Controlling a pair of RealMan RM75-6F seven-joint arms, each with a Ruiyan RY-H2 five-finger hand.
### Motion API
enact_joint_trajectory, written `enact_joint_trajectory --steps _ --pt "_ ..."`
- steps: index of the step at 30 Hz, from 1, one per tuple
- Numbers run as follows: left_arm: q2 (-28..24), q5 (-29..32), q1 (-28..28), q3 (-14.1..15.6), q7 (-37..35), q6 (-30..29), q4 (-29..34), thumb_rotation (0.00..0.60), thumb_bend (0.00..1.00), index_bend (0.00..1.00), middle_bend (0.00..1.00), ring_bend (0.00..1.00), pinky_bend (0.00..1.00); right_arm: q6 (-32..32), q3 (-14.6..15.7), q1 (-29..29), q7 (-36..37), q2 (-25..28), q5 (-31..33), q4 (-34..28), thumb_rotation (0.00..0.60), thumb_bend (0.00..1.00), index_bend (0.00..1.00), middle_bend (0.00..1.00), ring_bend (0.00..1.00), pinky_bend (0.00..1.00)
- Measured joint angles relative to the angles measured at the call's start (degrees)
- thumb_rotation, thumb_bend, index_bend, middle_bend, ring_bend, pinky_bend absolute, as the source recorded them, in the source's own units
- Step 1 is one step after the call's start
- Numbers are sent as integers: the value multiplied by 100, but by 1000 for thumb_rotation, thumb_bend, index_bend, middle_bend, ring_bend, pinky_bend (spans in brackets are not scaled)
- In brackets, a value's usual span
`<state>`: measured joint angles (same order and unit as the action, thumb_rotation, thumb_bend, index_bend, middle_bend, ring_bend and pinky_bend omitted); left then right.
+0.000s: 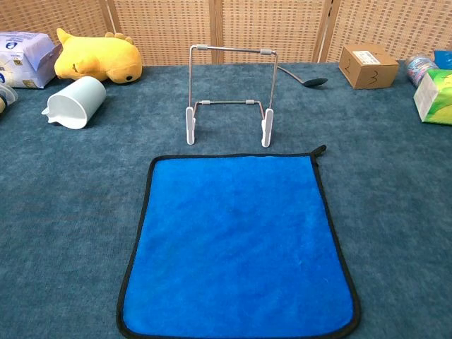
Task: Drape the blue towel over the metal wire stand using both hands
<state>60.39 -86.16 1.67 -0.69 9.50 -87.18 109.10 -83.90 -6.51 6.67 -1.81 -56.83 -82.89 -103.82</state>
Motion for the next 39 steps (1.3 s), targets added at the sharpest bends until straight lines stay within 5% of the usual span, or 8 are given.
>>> enact_joint_trajectory --steps 27,33,39 --pt "-134 -197 196 3 -62 257 -146 600 364 374 335 274 150 237 -26 180 84 181 -147 -57 600 359 230 264 160 226" --pt "-156 -342 514 -34 -153 652 -257 600 354 375 341 274 149 512 -73 421 191 399 -323 -103 600 265 230 264 159 231" --pt "-98 -520 873 -56 -428 1066 -516 600 242 374 337 274 156 889 -83 764 191 457 -612 -19 600 114 235 265 160 238"
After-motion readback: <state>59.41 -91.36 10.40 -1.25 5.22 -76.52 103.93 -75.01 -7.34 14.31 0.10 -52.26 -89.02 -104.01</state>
